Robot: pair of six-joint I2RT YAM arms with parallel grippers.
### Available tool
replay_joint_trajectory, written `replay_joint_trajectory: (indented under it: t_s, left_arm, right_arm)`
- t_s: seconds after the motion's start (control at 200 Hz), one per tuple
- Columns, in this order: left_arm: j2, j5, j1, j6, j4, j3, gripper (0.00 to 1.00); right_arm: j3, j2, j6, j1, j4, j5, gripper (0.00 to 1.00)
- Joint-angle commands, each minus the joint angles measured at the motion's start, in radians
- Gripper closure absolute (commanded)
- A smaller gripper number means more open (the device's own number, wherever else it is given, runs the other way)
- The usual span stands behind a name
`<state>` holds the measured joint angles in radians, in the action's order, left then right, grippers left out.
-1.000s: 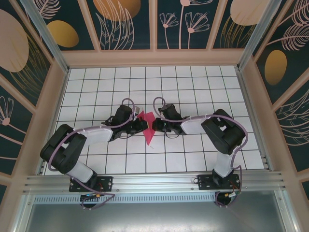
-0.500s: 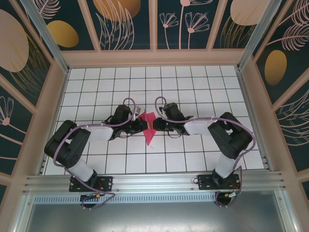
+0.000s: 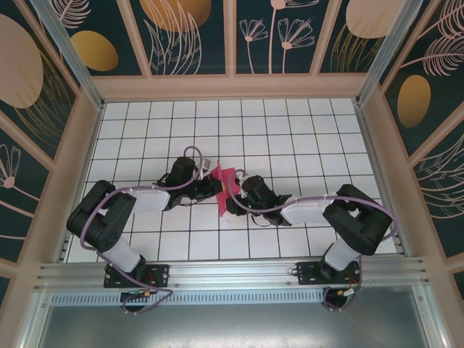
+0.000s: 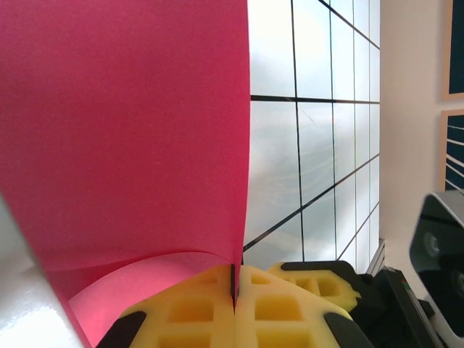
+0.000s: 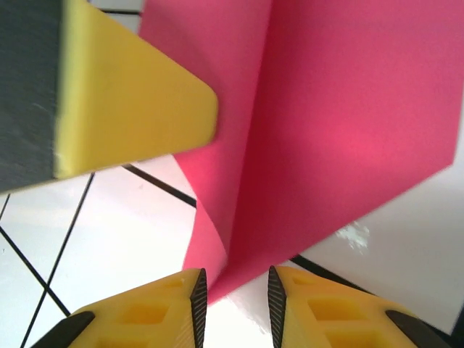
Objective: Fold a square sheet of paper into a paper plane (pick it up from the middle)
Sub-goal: Fourth fold the wing at the center of the table.
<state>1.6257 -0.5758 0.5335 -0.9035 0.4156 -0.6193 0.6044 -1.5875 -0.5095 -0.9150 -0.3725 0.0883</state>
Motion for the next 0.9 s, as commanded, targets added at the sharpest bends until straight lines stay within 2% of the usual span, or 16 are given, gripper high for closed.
replay_joint_trajectory:
  t_s: [0.0, 0.405, 0.575, 0.656, 0.811, 0.896]
  left_arm:
    - [-0.020, -0.007, -0.006, -0.024, 0.014, 0.006, 1.00]
    - [-0.015, -0.003, -0.006, -0.052, 0.035, 0.012, 0.99]
    - [-0.016, -0.007, -0.005, -0.062, 0.042, 0.016, 0.98]
    - [-0.019, -0.003, -0.005, -0.066, 0.042, 0.019, 0.97]
    - [-0.022, 0.008, -0.004, -0.078, 0.042, 0.023, 0.96]
    - [-0.026, 0.013, -0.005, -0.084, 0.042, 0.022, 0.92]
  right_arm:
    - [-0.016, -0.017, 0.021, -0.013, -0.133, -0.090, 0.68]
    - [-0.090, -0.081, -0.034, -0.032, -0.329, -0.046, 0.69]
    - [-0.086, -0.123, -0.028, -0.059, -0.361, -0.080, 0.70]
    - [-0.084, -0.133, -0.024, -0.064, -0.378, -0.093, 0.73]
    - [-0.092, -0.140, -0.012, -0.067, -0.367, -0.133, 0.89]
    - [-0.099, -0.142, -0.002, -0.070, -0.363, -0.138, 0.91]
